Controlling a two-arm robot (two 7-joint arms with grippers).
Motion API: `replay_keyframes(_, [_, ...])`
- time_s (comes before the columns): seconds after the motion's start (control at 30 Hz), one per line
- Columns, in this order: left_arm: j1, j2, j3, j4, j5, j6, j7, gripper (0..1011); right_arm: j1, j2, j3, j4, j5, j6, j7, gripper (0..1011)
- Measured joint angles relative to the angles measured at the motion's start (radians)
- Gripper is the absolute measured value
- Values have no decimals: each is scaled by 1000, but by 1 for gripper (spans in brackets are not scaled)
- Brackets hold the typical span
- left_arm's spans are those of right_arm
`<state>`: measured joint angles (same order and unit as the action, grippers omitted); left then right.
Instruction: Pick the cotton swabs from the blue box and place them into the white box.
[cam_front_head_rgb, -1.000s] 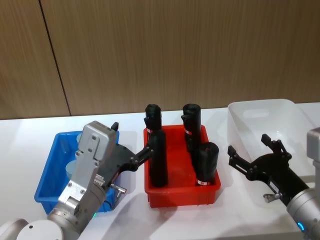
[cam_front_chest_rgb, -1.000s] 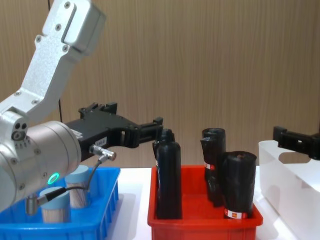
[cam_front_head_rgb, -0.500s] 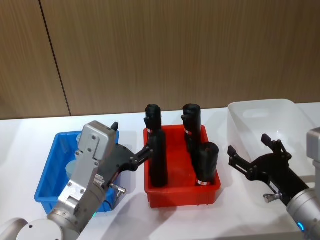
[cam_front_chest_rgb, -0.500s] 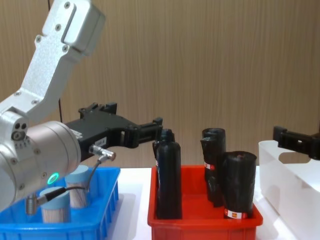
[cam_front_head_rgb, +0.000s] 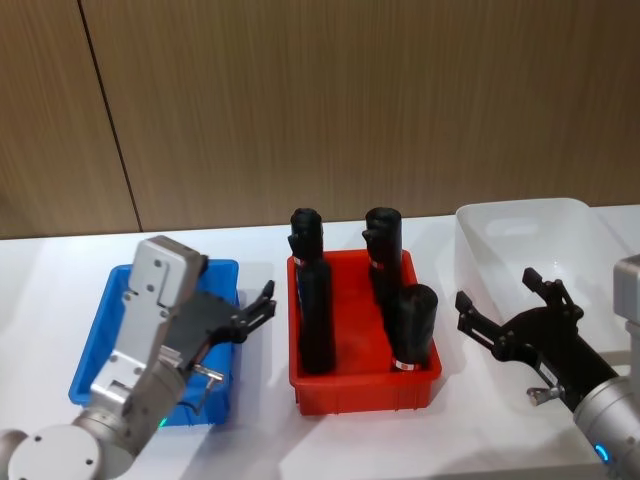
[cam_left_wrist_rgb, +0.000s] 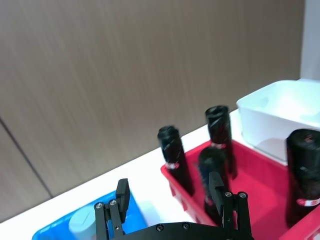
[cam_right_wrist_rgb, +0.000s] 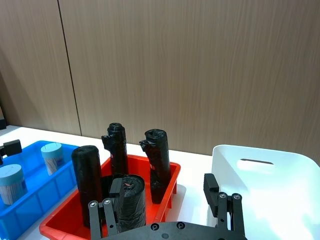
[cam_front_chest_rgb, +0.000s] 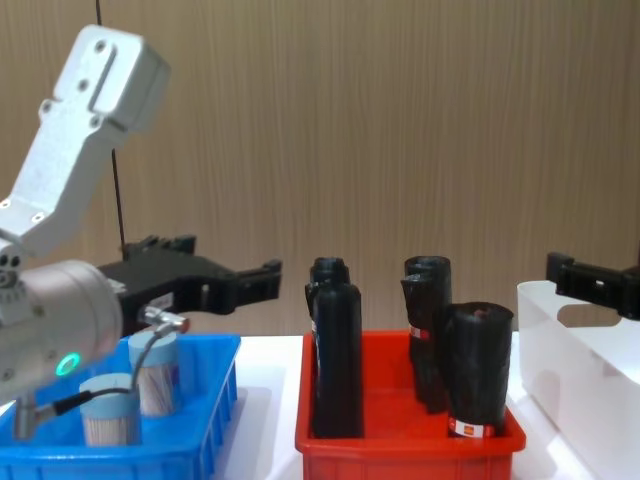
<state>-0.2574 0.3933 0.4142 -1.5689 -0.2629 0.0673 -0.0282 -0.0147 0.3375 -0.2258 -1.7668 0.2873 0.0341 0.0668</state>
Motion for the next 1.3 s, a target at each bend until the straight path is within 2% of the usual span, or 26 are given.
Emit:
replay_keyframes(0.3, [-4,20,-35,22,-57,67,14,1004,0,0,0,0,0,0,0,1002])
replay_keyframes(0.6, [-5,34,-68,38,-124,161,56,1004,0,0,0,0,0,0,0,1002])
replay_keyframes(1.03, [-2,36,-93,53,-198,259,120,1004,0,0,0,0,0,0,0,1002])
replay_keyframes(1.3, [-2,32,-103,62,-226,308,150,1004,0,0,0,0,0,0,0,1002])
